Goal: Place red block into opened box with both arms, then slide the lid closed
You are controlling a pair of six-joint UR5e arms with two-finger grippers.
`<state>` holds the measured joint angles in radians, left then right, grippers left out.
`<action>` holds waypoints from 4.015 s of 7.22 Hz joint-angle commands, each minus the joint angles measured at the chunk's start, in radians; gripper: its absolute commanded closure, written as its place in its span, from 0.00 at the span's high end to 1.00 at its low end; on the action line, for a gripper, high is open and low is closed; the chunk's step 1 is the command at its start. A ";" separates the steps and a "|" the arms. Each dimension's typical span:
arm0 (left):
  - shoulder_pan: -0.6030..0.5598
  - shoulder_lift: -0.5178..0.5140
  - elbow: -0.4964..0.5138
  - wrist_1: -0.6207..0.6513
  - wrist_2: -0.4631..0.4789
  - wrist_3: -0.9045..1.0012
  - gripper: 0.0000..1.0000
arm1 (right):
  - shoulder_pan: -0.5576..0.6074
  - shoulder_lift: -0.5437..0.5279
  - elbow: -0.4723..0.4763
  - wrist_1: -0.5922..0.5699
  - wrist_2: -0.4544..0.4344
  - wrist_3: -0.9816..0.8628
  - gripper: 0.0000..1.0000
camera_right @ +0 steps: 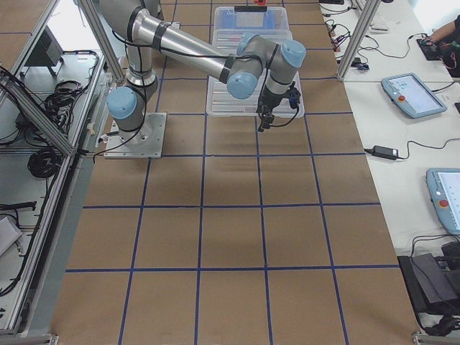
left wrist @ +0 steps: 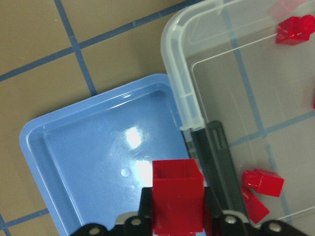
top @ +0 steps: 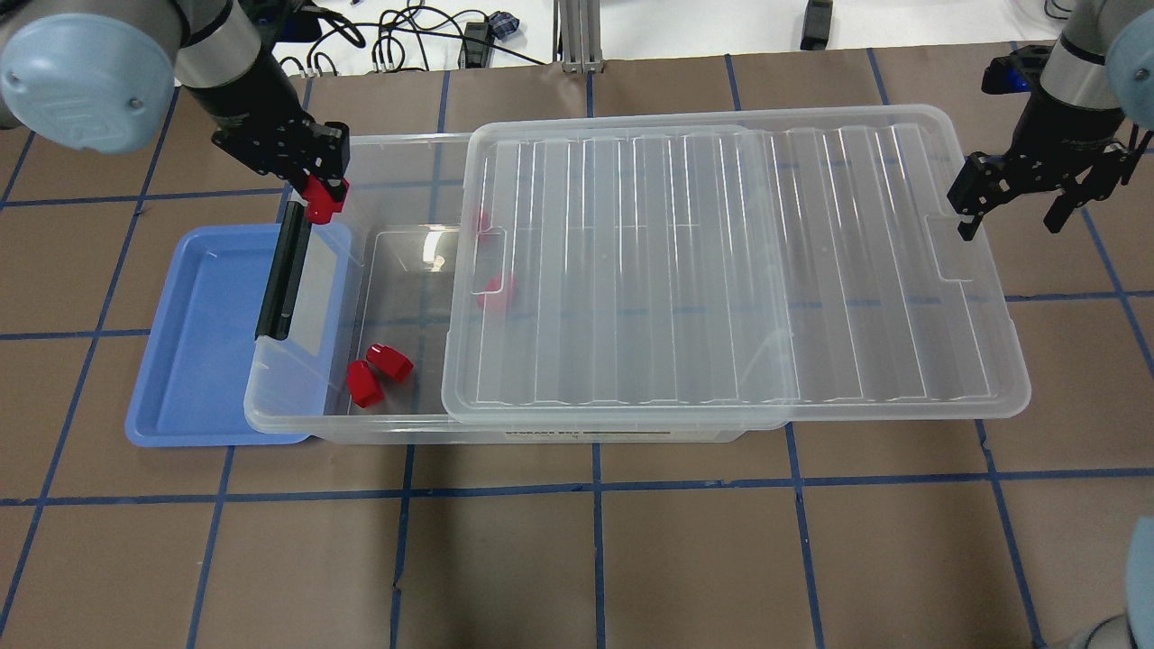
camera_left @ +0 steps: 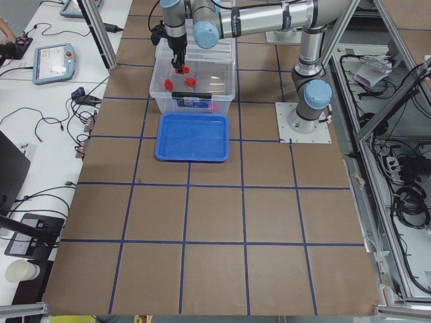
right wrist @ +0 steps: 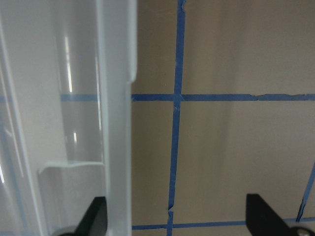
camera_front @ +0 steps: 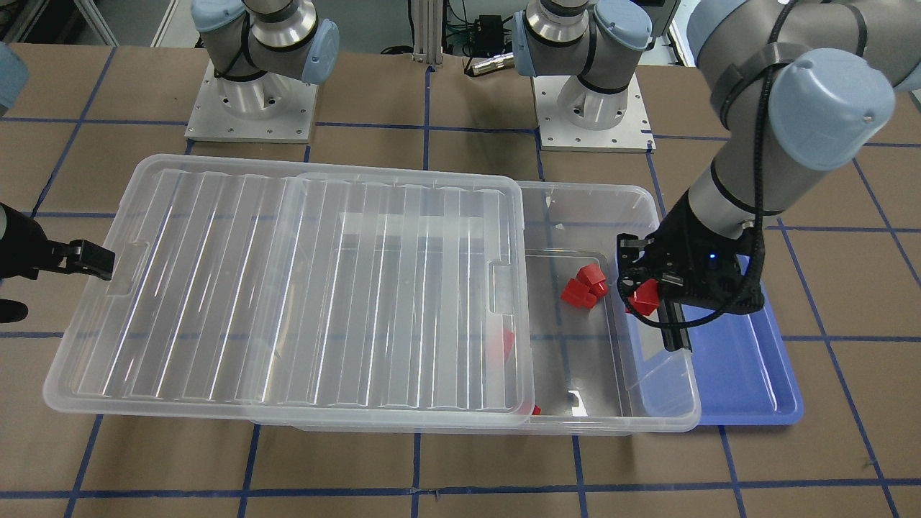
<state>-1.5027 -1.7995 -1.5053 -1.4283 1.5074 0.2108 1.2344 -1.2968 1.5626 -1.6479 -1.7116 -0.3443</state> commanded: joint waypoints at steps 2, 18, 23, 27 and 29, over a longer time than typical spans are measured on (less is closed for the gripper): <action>-0.015 -0.026 -0.094 0.098 -0.015 -0.097 0.12 | -0.001 0.001 0.004 -0.006 -0.010 -0.012 1.00; -0.044 -0.002 -0.097 0.098 -0.015 -0.194 1.00 | -0.041 -0.133 -0.019 0.010 -0.014 -0.015 1.00; -0.053 0.129 0.123 -0.276 0.061 -0.195 1.00 | -0.124 -0.075 0.057 -0.024 0.012 0.001 1.00; -0.057 0.140 0.113 -0.251 0.114 -0.215 1.00 | -0.101 -0.067 0.079 -0.064 0.053 0.022 1.00; -0.057 0.124 0.109 -0.250 0.094 -0.217 1.00 | -0.084 -0.067 0.091 -0.064 0.069 0.041 1.00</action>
<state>-1.5597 -1.6681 -1.3937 -1.6791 1.6052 -0.0061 1.1421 -1.3630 1.6435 -1.7118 -1.6528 -0.3120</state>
